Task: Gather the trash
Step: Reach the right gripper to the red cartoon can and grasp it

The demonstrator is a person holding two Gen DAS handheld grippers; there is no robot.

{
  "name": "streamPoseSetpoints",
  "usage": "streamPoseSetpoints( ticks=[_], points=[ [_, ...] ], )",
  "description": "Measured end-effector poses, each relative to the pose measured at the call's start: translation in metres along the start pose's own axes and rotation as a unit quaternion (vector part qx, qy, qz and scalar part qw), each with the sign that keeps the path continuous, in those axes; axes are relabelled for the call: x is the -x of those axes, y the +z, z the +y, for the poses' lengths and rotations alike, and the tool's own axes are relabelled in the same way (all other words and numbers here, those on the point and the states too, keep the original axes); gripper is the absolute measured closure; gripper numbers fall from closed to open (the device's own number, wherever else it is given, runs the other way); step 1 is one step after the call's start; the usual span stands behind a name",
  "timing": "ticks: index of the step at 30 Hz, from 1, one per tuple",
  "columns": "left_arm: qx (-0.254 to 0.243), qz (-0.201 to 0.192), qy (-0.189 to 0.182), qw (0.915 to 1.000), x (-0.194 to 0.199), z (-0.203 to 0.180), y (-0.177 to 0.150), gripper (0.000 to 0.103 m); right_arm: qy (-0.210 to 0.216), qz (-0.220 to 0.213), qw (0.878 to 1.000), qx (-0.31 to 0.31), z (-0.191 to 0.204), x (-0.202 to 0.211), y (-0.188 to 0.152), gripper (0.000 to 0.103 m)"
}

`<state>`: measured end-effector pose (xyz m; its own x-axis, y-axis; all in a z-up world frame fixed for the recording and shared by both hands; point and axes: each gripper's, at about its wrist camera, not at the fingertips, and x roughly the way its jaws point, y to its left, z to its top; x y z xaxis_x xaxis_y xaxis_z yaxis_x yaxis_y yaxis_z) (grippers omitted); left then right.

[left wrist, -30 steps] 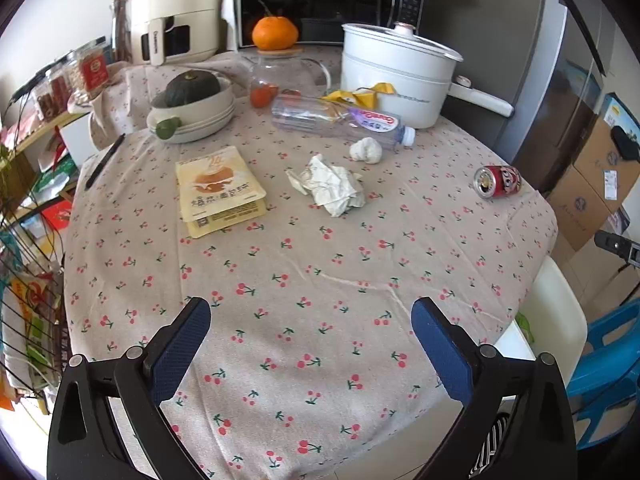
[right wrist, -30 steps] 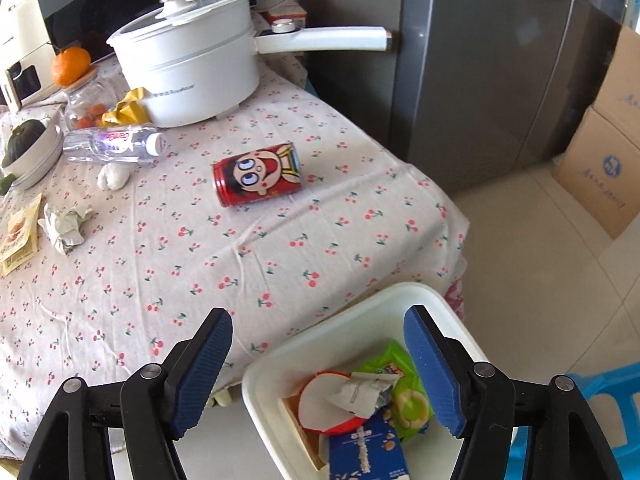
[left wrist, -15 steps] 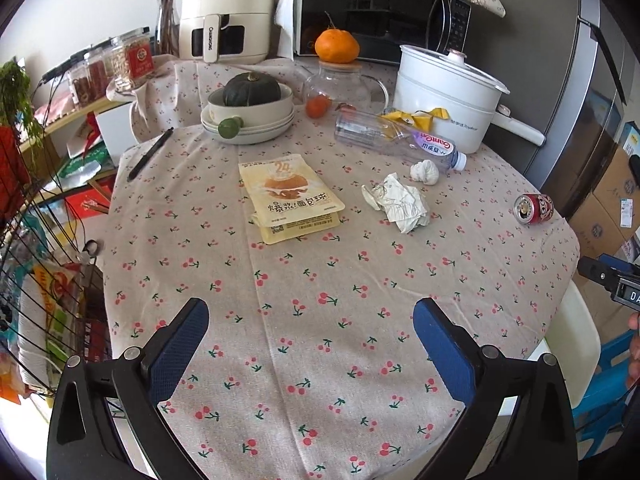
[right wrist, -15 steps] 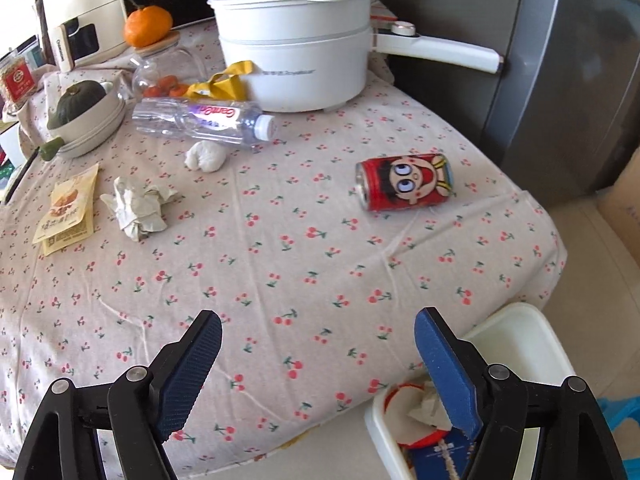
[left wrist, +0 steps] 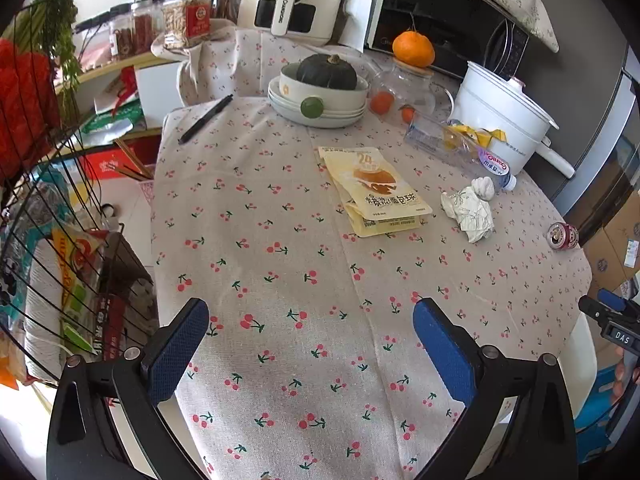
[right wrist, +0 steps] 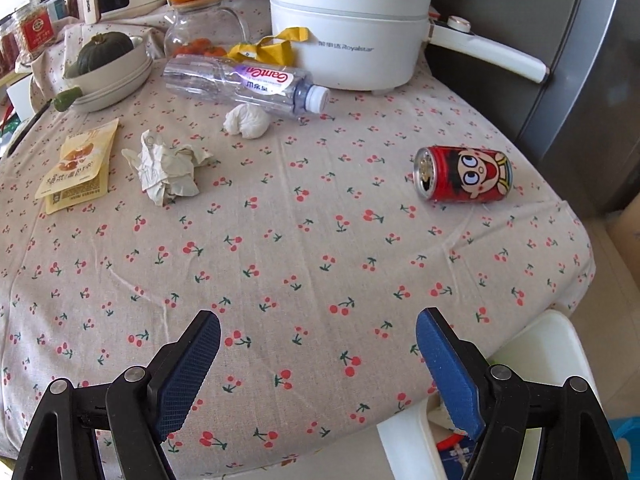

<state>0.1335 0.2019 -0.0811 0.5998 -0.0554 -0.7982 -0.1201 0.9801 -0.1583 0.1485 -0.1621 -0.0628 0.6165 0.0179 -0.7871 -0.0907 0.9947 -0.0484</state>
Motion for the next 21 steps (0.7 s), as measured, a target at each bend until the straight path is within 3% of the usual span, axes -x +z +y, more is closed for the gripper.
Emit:
streamPoseSetpoints(
  ticks=[6,11,15,21],
  points=[
    [0.055,0.022,-0.051,0.9970,-0.030,0.005,0.020,0.003,-0.004,0.012,1.000,0.023,0.005,-0.014,0.010,0.019],
    [0.049,0.034,-0.078,0.9952,-0.057,-0.014,0.044,0.019,0.011,0.032,0.999,0.003,-0.005,-0.026,0.025,0.019],
    [0.029,0.048,-0.074,0.9957,-0.082,-0.027,0.068,0.038,-0.008,0.015,1.000,0.002,-0.019,-0.025,0.040,0.019],
    [0.095,0.094,-0.126,0.9830,-0.126,-0.023,0.081,0.055,-0.027,-0.011,0.999,-0.028,-0.060,-0.025,0.058,0.018]
  ],
)
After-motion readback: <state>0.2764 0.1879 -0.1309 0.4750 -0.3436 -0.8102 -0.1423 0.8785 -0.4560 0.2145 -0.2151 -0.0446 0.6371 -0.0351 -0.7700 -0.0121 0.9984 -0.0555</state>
